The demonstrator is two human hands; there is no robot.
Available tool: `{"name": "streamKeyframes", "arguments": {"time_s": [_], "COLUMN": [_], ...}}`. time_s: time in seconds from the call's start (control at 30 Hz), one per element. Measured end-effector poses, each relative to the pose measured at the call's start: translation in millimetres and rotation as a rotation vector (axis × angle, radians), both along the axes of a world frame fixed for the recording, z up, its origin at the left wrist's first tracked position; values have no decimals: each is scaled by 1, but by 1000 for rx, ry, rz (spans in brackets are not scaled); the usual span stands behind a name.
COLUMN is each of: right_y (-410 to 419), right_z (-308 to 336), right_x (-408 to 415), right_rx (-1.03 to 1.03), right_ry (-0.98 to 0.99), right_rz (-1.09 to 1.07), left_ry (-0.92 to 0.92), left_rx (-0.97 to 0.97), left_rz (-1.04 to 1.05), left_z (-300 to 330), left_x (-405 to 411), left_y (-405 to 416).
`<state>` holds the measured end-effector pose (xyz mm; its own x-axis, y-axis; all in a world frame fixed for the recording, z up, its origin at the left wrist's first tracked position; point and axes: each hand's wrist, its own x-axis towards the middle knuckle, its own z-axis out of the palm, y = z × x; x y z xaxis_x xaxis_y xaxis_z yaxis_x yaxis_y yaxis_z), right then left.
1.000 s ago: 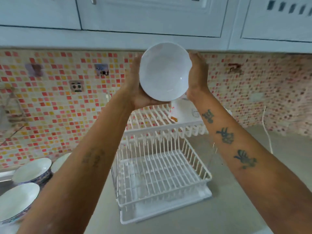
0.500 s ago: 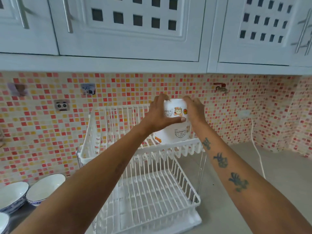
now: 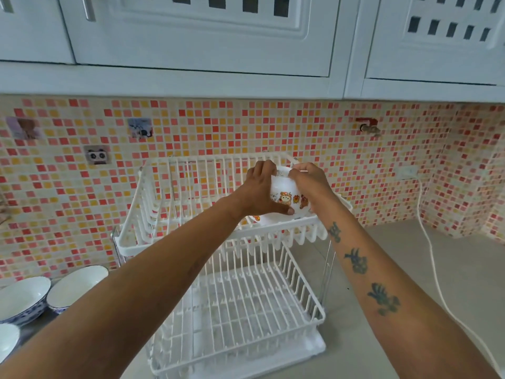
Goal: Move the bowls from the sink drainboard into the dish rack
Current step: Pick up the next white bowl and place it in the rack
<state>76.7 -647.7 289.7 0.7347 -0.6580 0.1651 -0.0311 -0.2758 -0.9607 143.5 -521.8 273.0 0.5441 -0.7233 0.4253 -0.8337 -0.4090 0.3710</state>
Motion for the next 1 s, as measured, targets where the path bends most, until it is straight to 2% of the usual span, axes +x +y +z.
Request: {"name": "streamKeyframes", "arguments": {"time_s": [0.33,0.47,0.57,0.63,0.8,1.0], "right_y": [3,7,16,37,134,274], "right_z": [0,-2,2,12,42,50], "right_x": [0,-6,-10,-9,11,43], "right_rx": [-26,-135,-340,-376,-256,-103], "right_ry": [36,-3,-117,-244,-503,-598], "right_rz": [-9,-50,-145,-129,83,387], "left_ry": [-51,46,80,76,97,25], "left_rx": [44,-7,-167,-295,-618,-871], "left_rz": [35,-5,8,36,141,376], "left_z": [-1,4,16,26,51,59], "left_x": [-5,-8,-11,-15,-21,-5], "left_y": [2,10,29,51,125,254]}}
